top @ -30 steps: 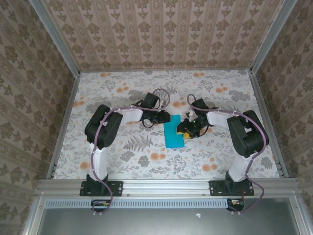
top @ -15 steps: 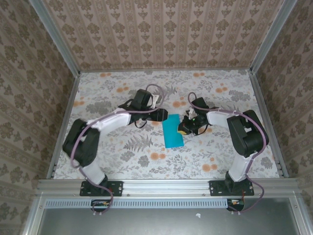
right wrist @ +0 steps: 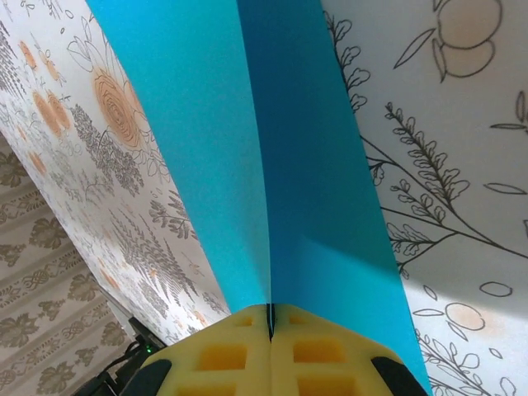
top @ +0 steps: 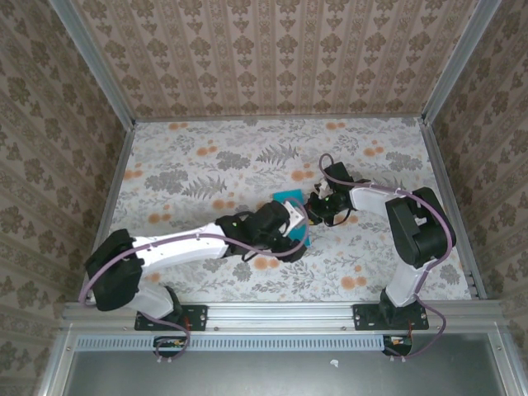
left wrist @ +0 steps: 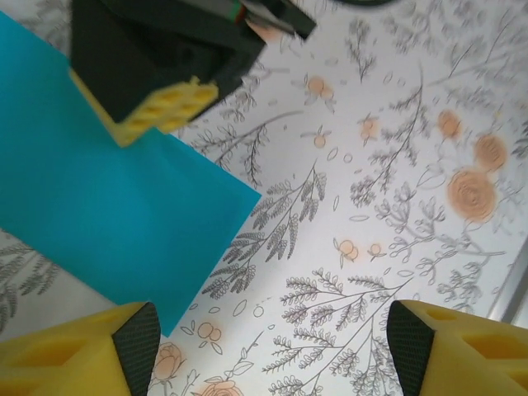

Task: Fold a paper plane with a square sheet of paper (fold left side to right side)
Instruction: Fold the triangle a second time at the center of the table.

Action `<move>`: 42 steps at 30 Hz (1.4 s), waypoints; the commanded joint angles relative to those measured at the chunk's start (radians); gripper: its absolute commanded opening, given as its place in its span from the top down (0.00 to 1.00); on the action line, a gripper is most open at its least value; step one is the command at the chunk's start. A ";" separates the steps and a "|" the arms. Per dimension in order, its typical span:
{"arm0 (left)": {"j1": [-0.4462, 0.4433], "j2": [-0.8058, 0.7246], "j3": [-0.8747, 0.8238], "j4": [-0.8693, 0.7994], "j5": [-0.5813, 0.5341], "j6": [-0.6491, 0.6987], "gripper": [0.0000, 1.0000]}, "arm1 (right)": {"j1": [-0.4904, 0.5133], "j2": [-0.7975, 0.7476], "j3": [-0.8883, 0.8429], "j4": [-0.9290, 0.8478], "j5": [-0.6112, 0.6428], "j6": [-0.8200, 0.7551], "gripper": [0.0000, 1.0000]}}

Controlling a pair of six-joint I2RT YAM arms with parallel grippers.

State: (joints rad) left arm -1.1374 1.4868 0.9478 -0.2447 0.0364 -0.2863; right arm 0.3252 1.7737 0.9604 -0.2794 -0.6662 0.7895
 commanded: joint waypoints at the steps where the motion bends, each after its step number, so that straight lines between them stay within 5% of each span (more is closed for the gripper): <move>1: -0.028 0.084 0.065 -0.047 -0.107 0.028 0.23 | 0.009 -0.014 0.031 -0.030 0.002 0.014 1.00; 16: -0.044 0.334 0.281 -0.177 -0.310 0.093 0.25 | 0.021 0.000 0.040 -0.050 0.010 0.002 1.00; 30: -0.029 0.354 0.289 -0.165 -0.273 0.129 0.89 | 0.020 0.007 0.056 -0.087 0.026 -0.024 1.00; 37: 0.006 0.325 0.261 -0.135 -0.200 0.115 1.00 | 0.019 -0.001 0.075 -0.091 0.027 -0.052 0.98; 42: 0.039 0.295 0.232 -0.104 -0.111 0.092 1.00 | 0.008 -0.058 0.097 -0.064 0.046 -0.084 0.84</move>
State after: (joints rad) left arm -1.1236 1.8294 1.2053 -0.3550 -0.1493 -0.1642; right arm 0.3382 1.7714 1.0180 -0.3401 -0.6422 0.7464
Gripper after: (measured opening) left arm 0.047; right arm 0.145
